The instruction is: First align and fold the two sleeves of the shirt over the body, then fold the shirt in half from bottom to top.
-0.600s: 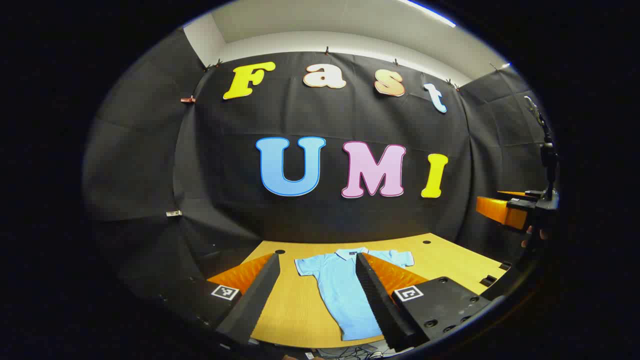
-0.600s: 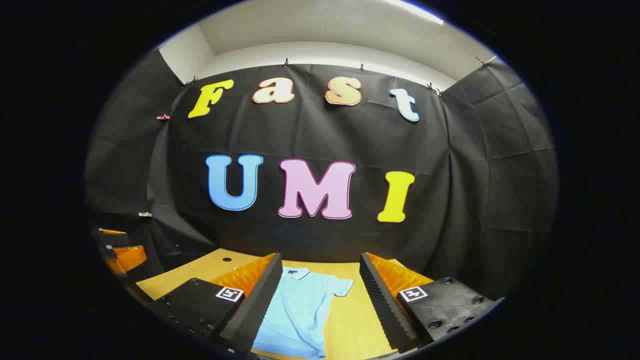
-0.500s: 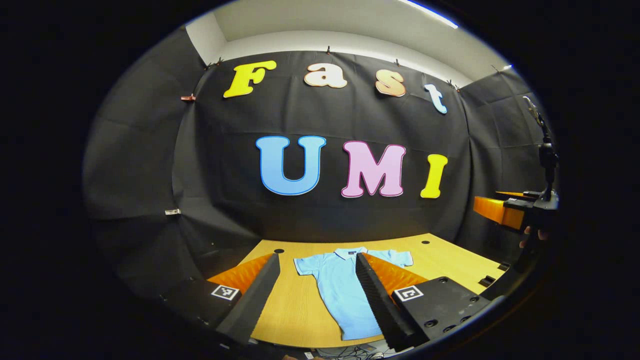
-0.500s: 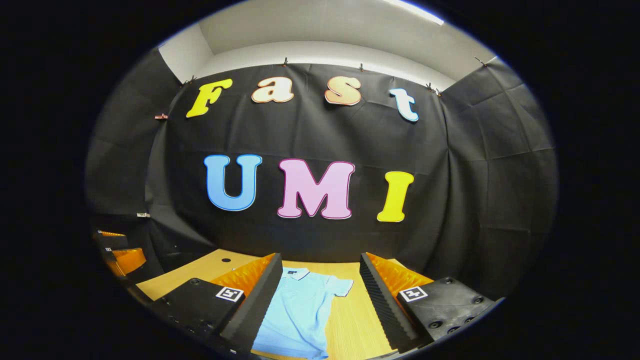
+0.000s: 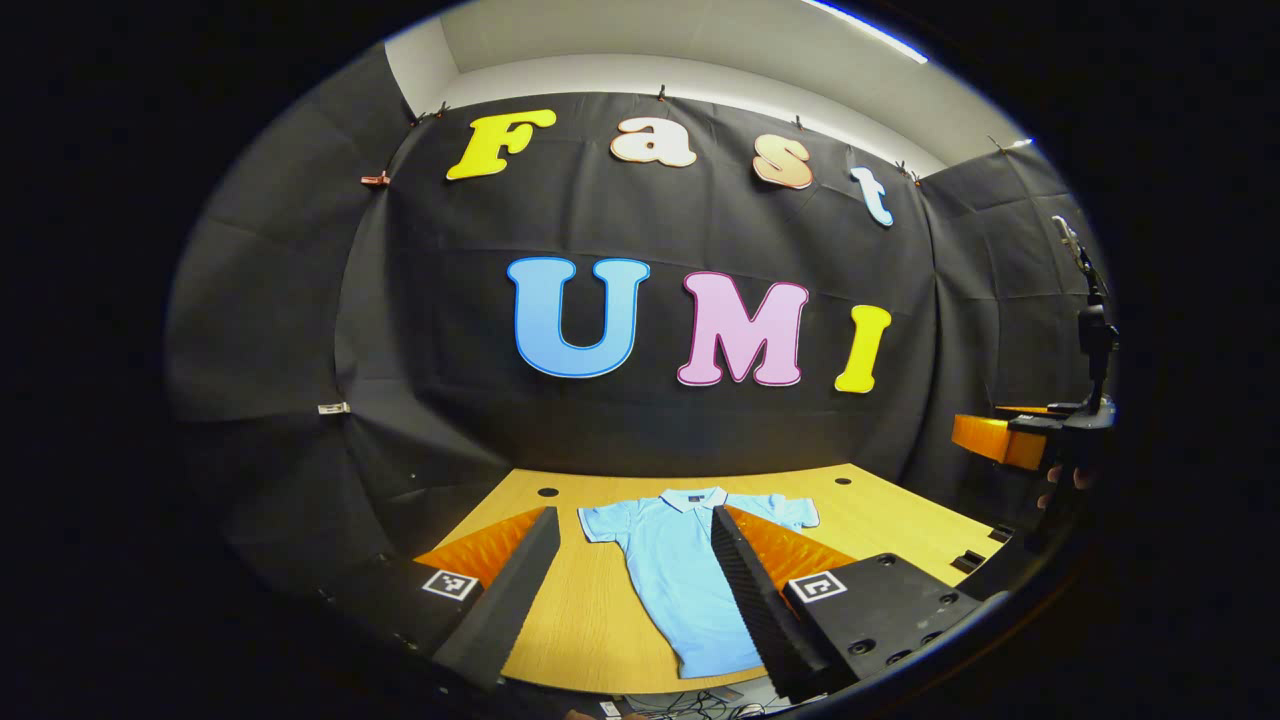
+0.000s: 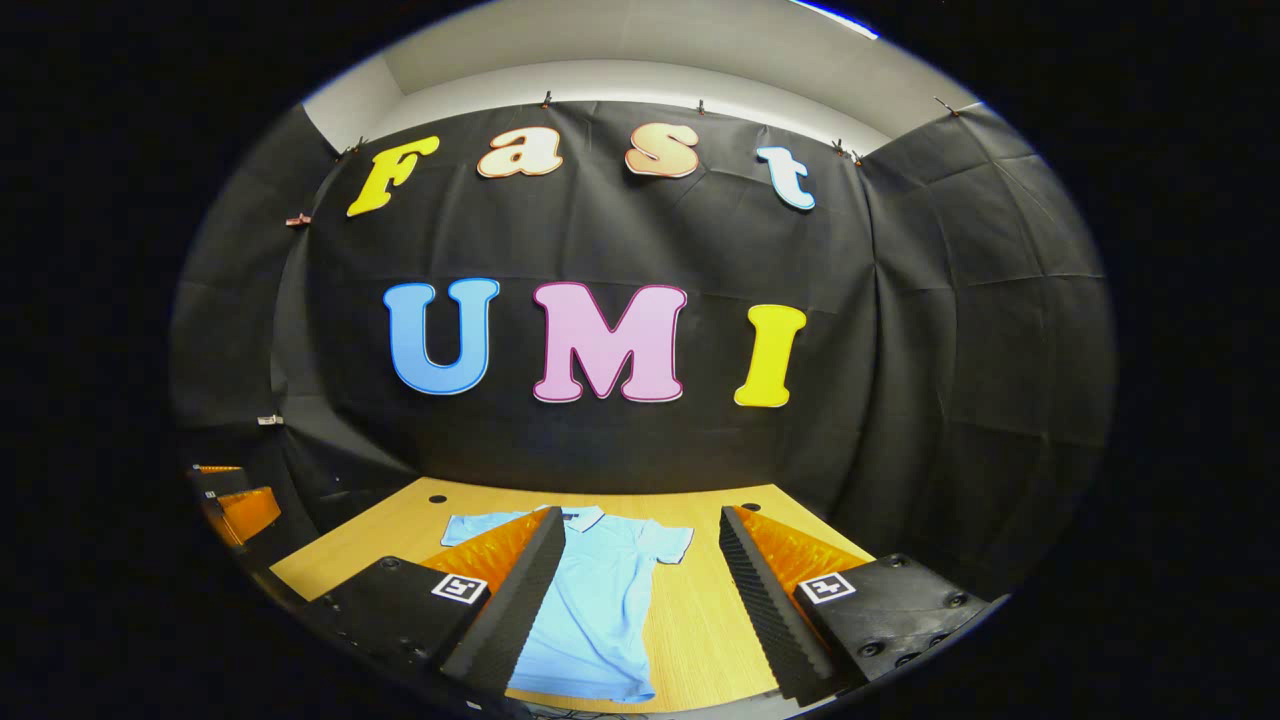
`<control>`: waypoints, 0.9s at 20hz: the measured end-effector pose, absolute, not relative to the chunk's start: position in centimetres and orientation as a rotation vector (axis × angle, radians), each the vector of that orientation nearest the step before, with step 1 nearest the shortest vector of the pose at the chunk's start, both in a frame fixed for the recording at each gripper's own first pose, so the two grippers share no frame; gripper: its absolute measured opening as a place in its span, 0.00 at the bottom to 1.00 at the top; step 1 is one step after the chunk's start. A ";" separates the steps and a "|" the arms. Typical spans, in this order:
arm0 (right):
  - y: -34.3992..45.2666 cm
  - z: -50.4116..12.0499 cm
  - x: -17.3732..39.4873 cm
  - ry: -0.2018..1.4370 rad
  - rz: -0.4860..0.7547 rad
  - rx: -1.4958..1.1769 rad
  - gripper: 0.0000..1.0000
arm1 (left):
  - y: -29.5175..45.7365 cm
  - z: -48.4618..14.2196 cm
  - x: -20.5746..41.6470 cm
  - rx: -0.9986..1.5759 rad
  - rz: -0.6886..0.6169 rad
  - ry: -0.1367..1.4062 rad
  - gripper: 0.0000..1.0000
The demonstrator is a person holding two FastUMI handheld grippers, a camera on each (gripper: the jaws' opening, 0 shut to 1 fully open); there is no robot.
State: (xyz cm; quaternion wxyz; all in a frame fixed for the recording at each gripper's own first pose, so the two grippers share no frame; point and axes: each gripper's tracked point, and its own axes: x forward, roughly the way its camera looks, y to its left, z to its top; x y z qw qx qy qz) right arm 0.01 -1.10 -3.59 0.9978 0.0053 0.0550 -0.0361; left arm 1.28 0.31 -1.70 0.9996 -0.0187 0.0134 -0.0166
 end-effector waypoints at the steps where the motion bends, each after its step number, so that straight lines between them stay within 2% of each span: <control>1: -1.0 -3.8 0.4 0.116 -0.070 0.013 0.96 | 0.2 -1.8 1.6 -0.046 -0.036 0.030 0.97; 10: 0.1 -5.9 5.9 0.151 -0.038 0.054 0.97 | -0.6 -1.6 7.4 -0.036 -0.032 0.055 0.97; 18: -2.9 -9.9 12.5 0.232 -0.023 0.030 0.97 | -1.9 -2.0 11.5 -0.029 -0.020 0.101 0.97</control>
